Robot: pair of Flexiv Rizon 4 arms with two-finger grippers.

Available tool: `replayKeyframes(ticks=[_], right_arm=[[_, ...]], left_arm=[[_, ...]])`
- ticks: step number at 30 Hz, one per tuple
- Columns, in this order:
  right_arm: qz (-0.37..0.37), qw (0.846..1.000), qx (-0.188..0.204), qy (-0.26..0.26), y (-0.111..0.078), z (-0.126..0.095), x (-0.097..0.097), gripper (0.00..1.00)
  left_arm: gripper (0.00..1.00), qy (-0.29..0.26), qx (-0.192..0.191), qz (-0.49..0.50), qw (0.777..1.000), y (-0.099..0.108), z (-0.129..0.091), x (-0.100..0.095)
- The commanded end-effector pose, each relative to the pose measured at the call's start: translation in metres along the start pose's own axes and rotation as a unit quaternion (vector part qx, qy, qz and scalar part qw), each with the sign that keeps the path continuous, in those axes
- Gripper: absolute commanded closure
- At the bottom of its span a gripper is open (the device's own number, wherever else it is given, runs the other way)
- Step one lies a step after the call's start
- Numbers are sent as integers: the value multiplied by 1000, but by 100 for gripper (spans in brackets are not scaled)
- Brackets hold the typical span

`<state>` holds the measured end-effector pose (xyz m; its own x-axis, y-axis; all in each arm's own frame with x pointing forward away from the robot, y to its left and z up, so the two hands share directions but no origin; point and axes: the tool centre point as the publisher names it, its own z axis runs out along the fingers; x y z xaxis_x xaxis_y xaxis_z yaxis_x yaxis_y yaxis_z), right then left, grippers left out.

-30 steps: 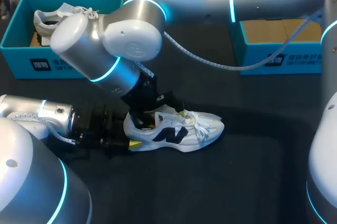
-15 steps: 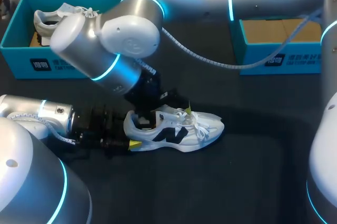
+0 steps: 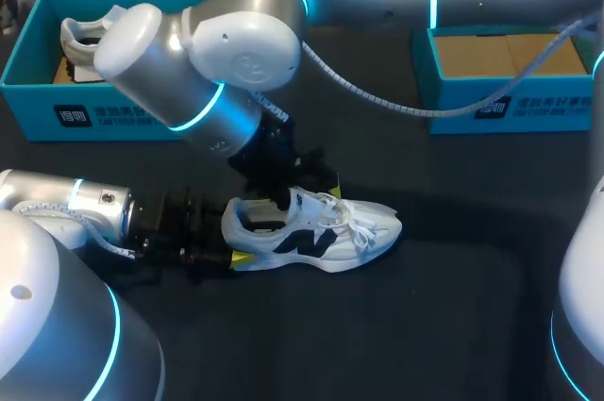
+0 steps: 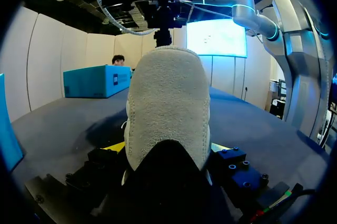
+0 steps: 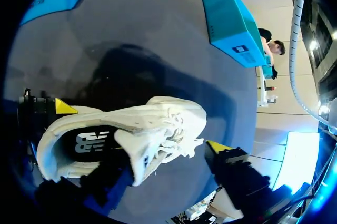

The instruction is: Take the shoe out of the shoebox, open the shoe tongue, remove and reinsert the insole, then place the shoe into the shoebox

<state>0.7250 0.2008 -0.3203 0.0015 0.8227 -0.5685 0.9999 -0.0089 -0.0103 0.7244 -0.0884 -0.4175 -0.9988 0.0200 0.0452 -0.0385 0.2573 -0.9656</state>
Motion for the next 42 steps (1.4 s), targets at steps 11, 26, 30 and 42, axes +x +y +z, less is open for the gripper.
replayKeyframes(ticks=[11,26,30,42], right_arm=[[161,986,-8,46,-7,3,-15,84],[172,982,-4,74,-3,26,-30,100],[174,982,-3,78,-2,32,-36,100],[191,977,0,92,-1,61,-52,93]], left_arm=[[100,-2,0,0,1000,2,1,0],[100,-2,0,0,1000,2,1,0],[100,-2,0,0,1000,2,1,0],[100,-2,0,0,1000,2,1,0]])
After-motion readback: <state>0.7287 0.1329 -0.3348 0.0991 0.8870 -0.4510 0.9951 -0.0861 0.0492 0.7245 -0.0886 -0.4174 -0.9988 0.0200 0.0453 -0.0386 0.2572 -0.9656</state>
